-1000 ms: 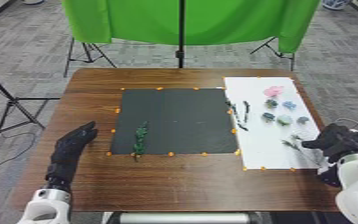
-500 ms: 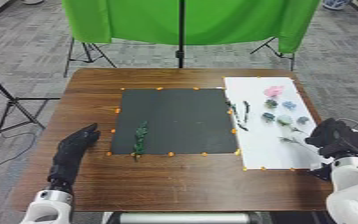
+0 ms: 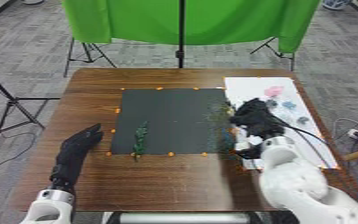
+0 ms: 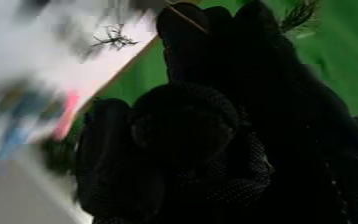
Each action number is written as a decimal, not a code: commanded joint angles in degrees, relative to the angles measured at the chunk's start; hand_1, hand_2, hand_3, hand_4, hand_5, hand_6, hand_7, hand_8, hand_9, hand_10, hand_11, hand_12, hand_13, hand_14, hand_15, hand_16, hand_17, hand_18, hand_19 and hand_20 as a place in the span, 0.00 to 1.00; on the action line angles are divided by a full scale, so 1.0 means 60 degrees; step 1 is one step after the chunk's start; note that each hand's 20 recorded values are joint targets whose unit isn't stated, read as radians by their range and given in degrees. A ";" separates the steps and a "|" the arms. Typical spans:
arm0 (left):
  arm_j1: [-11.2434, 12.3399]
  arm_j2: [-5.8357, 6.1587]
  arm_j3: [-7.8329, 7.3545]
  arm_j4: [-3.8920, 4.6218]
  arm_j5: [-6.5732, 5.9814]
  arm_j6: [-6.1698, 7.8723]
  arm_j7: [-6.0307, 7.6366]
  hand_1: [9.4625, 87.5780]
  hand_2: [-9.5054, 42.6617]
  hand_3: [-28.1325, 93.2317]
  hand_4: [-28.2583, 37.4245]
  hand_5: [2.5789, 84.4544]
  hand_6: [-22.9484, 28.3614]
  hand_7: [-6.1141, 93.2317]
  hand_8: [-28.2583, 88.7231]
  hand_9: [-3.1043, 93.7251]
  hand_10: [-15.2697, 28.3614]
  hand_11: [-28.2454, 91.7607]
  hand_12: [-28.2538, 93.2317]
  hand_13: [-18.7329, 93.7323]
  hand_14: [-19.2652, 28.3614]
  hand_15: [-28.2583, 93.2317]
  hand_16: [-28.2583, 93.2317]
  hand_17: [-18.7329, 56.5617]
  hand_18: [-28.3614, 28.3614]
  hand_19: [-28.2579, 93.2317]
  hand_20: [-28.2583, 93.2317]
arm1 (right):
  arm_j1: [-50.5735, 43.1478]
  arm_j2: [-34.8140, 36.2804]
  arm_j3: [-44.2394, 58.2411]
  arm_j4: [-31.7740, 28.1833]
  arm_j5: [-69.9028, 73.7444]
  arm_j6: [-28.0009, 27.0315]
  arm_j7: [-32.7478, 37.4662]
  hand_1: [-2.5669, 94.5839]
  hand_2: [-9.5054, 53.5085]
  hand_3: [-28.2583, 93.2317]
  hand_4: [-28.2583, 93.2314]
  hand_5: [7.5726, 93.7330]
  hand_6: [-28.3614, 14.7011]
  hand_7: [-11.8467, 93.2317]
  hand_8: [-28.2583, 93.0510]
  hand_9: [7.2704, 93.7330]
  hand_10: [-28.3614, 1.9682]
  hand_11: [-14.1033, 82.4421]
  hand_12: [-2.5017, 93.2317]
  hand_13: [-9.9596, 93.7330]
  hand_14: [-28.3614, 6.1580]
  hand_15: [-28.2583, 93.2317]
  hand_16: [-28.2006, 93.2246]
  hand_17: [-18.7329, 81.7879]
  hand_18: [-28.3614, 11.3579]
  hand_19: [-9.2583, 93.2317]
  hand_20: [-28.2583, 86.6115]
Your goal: Arrange flowers
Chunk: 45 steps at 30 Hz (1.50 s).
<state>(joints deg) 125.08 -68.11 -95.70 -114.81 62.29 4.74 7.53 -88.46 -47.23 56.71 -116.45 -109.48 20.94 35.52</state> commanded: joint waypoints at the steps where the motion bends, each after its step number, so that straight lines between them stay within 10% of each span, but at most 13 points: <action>1: -0.0003 -0.0072 0.0020 0.0060 0.0099 -0.0331 -0.0307 0.25 0.12 0.74 0.12 0.53 0.54 0.14 0.20 0.47 0.65 0.36 0.34 0.44 0.71 0.34 0.24 0.30 0.66 0.24 0.37 | 0.1731 -0.1938 -0.1981 0.0874 0.0126 -0.0353 -0.0035 0.68 0.00 0.65 0.12 0.87 0.66 0.31 0.39 0.99 0.64 0.30 0.45 1.00 0.76 0.70 0.50 0.84 0.40 1.00 0.78; 20: 0.0111 -0.0090 -0.0129 0.0047 0.0347 -0.1271 -0.0645 0.25 0.17 0.70 0.17 0.52 0.57 0.09 0.21 0.46 0.67 0.35 0.34 0.42 0.75 0.35 0.24 0.28 0.67 0.25 0.37 | 0.2157 -0.2609 -0.3331 0.1705 0.0263 -0.0424 0.0103 0.72 0.00 0.61 0.15 0.87 0.62 0.31 0.41 1.00 0.59 0.29 0.48 0.99 0.73 0.71 0.50 0.84 0.39 1.00 0.78; 21: 0.0093 -0.0093 -0.0131 0.0054 0.0355 -0.1294 -0.0674 0.25 0.17 0.70 0.17 0.52 0.58 0.09 0.21 0.46 0.67 0.35 0.34 0.42 0.75 0.35 0.24 0.28 0.67 0.25 0.37 | 0.2161 -0.2614 -0.3340 0.1733 0.0248 -0.0459 0.0074 0.89 0.00 0.21 0.43 0.86 0.62 0.32 0.41 0.99 0.58 0.29 0.48 0.98 0.73 0.71 0.50 0.84 0.39 1.00 0.78; 23: 0.0098 -0.0095 -0.0148 0.0063 0.0369 -0.1371 -0.0706 0.25 0.17 0.69 0.17 0.52 0.58 0.09 0.21 0.46 0.67 0.35 0.34 0.42 0.76 0.36 0.24 0.28 0.67 0.26 0.37 | 0.2156 -0.2608 -0.3379 0.1762 0.0241 -0.0501 0.0021 0.97 0.00 0.01 0.55 0.86 0.62 0.32 0.41 0.98 0.57 0.31 0.48 0.98 0.72 0.71 0.50 0.83 0.39 1.00 0.77; 45: 0.0119 -0.0116 -0.0110 0.0093 0.0453 -0.1623 -0.0693 0.26 0.20 0.66 0.22 0.52 0.60 0.08 0.22 0.46 0.70 0.35 0.34 0.41 0.77 0.37 0.23 0.27 0.68 0.27 0.37 | 0.2149 -0.2594 -0.3487 0.1976 -0.0206 -0.0362 -0.0385 0.89 0.00 0.00 0.46 0.79 0.59 0.31 0.32 0.89 0.46 0.53 0.28 0.98 0.69 0.70 0.49 0.83 0.39 1.00 0.75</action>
<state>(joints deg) 124.54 -68.24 -97.06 -114.81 64.64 -3.26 4.56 -75.12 -62.80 35.91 -105.09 -109.44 18.31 33.74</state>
